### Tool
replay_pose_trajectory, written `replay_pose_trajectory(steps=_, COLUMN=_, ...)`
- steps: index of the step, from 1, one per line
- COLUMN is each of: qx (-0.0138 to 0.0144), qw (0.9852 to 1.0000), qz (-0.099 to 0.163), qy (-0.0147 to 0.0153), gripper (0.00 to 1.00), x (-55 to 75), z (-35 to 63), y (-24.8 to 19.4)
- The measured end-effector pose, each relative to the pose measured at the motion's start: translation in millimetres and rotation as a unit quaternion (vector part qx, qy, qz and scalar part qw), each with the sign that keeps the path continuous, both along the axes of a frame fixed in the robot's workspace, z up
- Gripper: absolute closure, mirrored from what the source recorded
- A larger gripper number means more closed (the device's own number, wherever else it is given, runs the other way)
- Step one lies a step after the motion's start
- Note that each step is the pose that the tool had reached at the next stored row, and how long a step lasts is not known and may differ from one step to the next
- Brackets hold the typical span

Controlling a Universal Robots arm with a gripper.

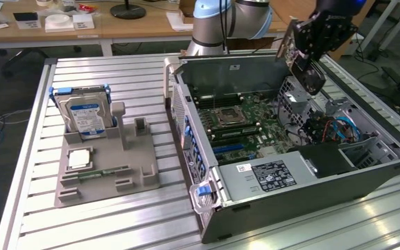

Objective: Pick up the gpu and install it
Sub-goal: 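Pick up the gpu and move the gpu toward the slot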

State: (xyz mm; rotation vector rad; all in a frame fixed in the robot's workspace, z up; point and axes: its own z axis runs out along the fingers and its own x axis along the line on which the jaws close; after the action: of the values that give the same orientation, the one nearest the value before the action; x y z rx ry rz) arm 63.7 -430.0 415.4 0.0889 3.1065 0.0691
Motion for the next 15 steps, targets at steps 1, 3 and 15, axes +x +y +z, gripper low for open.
replay_pose_trajectory(steps=1, qx=0.0000, qw=1.0000, qz=-0.002, qy=0.0000, gripper=0.73, x=1.0, z=-0.1, y=0.0)
replay_pose_trajectory(steps=3, qx=0.0000, qw=1.0000, qz=-0.005, qy=0.0000, gripper=0.73, x=2.6, z=-0.1, y=0.0)
replay_pose_trajectory(steps=15, qx=0.0000, qw=1.0000, qz=-0.005, qy=0.0000, gripper=0.73, x=2.7, z=-10.7, y=0.0)
